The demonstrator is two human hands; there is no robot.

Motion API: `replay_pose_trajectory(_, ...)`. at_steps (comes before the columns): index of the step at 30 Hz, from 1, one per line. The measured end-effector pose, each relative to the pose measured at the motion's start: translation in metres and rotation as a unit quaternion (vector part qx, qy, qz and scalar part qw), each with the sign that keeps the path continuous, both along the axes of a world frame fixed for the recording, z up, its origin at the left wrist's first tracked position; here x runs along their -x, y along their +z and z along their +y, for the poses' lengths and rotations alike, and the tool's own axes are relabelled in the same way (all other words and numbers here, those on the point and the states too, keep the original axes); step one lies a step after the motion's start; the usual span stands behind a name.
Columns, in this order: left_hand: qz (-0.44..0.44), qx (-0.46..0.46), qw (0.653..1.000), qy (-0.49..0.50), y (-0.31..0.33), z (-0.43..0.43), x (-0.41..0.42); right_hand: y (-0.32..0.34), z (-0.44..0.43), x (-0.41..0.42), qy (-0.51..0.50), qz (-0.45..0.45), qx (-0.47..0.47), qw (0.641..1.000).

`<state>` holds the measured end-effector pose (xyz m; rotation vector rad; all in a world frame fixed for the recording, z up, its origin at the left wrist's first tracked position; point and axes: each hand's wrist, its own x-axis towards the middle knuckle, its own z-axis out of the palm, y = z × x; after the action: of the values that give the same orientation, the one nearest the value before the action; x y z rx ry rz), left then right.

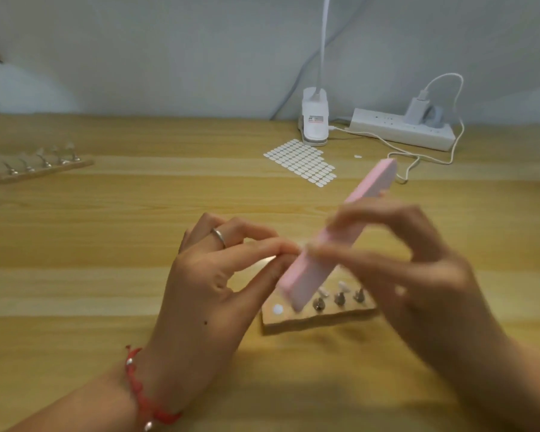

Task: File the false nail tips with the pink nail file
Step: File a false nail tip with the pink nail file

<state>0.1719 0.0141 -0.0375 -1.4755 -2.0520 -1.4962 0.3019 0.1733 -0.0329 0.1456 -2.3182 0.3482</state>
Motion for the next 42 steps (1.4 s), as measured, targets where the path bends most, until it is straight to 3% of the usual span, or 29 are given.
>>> replay_pose_trajectory(4,-0.067,-0.001,0.997,0.038,-0.001,0.001,-0.001,0.006,0.028,0.001,-0.091,0.016,0.067,0.993)
replay_pose_trajectory(8,-0.160,-0.012,0.987,0.032,-0.003,0.002,0.004,0.001,0.010,0.001,-0.031,0.030,0.056,0.997)
replay_pose_trajectory(12,-0.313,-0.030,0.948,-0.053,-0.006,0.005,0.000,-0.004,-0.011,-0.002,0.037,0.057,-0.024,0.997)
replay_pose_trajectory(16,-0.393,-0.021,0.909,-0.141,-0.001,0.003,-0.006,-0.003,-0.007,-0.001,0.033,0.077,-0.065,0.994)
replay_pose_trajectory(20,-0.416,0.028,0.896,-0.154,0.006,-0.001,-0.006,0.002,0.005,-0.003,0.017,0.069,-0.077,0.995)
replay_pose_trajectory(25,-0.466,0.050,0.870,-0.152,0.007,-0.004,-0.007,-0.003,-0.005,-0.007,0.081,0.028,-0.136,0.987)
replay_pose_trajectory(27,-0.484,0.043,0.859,-0.161,0.009,-0.003,-0.006,0.004,-0.001,-0.005,0.048,0.038,-0.102,0.993)
replay_pose_trajectory(29,-0.474,0.046,0.864,-0.163,0.010,-0.003,-0.005,0.007,-0.003,-0.003,0.026,0.049,-0.056,0.997)
replay_pose_trajectory(32,-0.468,0.050,0.866,-0.171,0.010,-0.003,-0.006,0.000,-0.013,-0.003,0.072,0.031,-0.087,0.993)
replay_pose_trajectory(36,-0.458,0.030,0.873,-0.166,0.008,-0.003,-0.003,0.006,-0.008,-0.003,0.029,0.047,-0.047,0.997)
replay_pose_trajectory(39,-0.458,0.046,0.865,-0.198,0.009,-0.002,-0.005,0.003,-0.015,-0.003,0.078,0.033,-0.083,0.993)
replay_pose_trajectory(42,-0.442,0.032,0.876,-0.189,0.007,-0.001,-0.003,0.006,-0.009,-0.002,0.038,0.041,-0.027,0.998)
